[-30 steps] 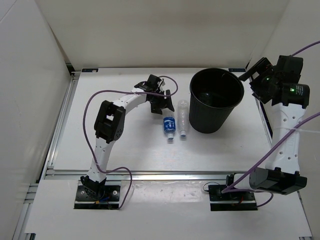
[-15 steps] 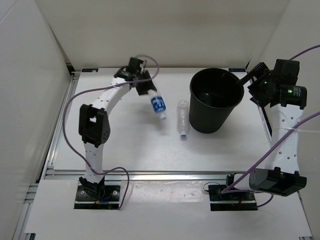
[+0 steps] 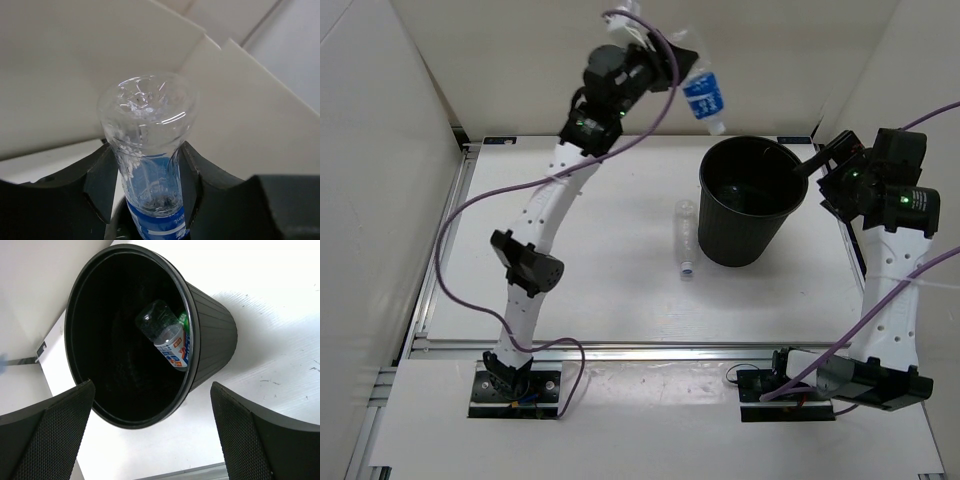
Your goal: Put the plastic bottles in the bin
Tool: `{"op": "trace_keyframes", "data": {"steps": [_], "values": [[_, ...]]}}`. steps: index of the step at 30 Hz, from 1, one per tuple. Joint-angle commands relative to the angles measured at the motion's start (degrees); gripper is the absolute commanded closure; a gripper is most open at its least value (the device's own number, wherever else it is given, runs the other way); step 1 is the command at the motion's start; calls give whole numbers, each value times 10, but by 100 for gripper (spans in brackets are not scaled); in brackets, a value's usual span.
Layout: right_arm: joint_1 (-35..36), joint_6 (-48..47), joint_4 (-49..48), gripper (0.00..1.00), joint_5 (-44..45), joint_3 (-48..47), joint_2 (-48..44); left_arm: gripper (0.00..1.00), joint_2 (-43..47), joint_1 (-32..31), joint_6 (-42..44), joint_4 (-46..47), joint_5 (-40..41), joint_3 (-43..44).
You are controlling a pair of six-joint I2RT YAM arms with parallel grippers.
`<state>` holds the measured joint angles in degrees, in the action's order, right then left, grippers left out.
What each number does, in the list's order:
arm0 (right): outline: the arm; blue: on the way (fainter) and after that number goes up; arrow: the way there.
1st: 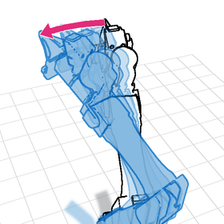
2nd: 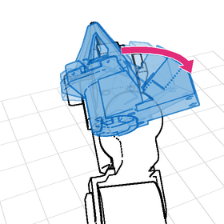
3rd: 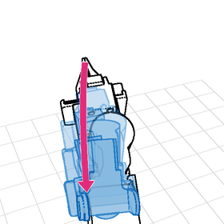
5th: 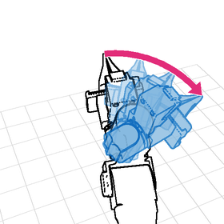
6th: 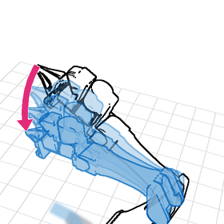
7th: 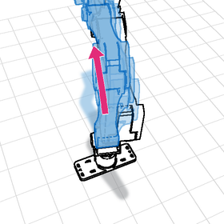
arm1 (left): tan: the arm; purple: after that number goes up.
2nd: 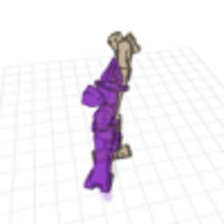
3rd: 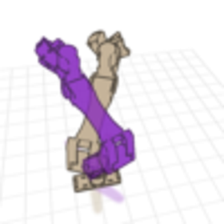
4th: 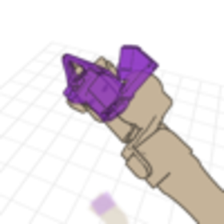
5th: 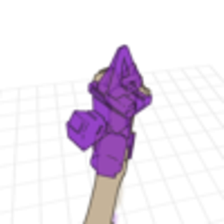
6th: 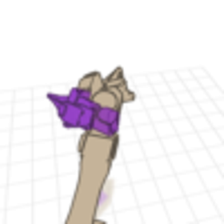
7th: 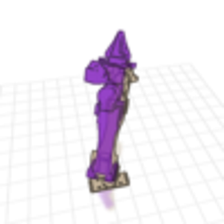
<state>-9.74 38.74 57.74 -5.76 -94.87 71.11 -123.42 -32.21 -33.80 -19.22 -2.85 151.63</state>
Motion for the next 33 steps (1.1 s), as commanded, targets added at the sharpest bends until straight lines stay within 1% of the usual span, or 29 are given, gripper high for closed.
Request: {"op": "trace_keyframes", "data": {"steps": [1,3,5,6,7,9,10,11,12,13,14,15,16,17,18,19,20,21,22,24,25,26,31,33], "values": [[-6,-11,10,0,7,0,-22,44,-59,-31,-16,98,-60,-29],[-6,-23,23,0,12,0,-27,44,-64,-43,-16,104,-70,-23],[-12,-29,23,0,12,0,-33,38,-50,-44,-2,104,-87,-53],[-12,-29,23,0,12,0,-39,30,-39,-44,7,104,-94,-65],[-19,-29,23,0,12,13,-44,0,-10,-44,19,104,-107,-90],[-25,-29,23,0,12,21,-50,0,26,-34,68,104,-119,-120],[-25,-29,23,0,12,29,-50,0,69,-25,79,104,-120,-141],[-25,-29,23,0,12,29,-50,0,98,-17,87,104,-110,-204],[-30,-29,23,0,7,37,-56,0,132,-9,101,104,-82,-248],[-30,-29,23,0,7,37,-62,0,165,-4,102,104,11,-295],[-30,-29,23,0,7,46,-68,0,225,4,102,104,50,-383],[-30,-29,23,0,7,52,-68,0,248,11,102,104,70,-424],[-35,-29,23,0,7,61,-73,0,267,30,108,104,70,-464],[-35,-29,23,0,7,61,-73,0,294,41,99,104,39,-536],[-35,-29,23,0,7,67,-78,0,302,51,91,104,15,-569],[-35,-29,23,0,7,73,-78,0,303,74,50,104,-18,-598],[-35,-29,23,0,7,73,-78,0,296,83,31,104,-86,-638],[-35,-29,23,0,7,73,-78,0,286,88,11,104,-114,-653],[-35,-29,23,0,7,73,-78,0,275,88,11,104,-140,-665],[-35,-29,18,0,1,73,-78,0,218,88,6,104,-208,-686],[-35,-29,18,0,1,73,-78,0,218,88,6,104,-208,-686],[-35,-29,18,0,1,68,-78,0,195,88,6,104,-216,-693],[-35,-29,23,0,-4,46,-73,0,133,75,6,104,-221,-693],[-35,-35,23,0,-10,39,-73,0,108,70,-6,104,-221,-693]]}}
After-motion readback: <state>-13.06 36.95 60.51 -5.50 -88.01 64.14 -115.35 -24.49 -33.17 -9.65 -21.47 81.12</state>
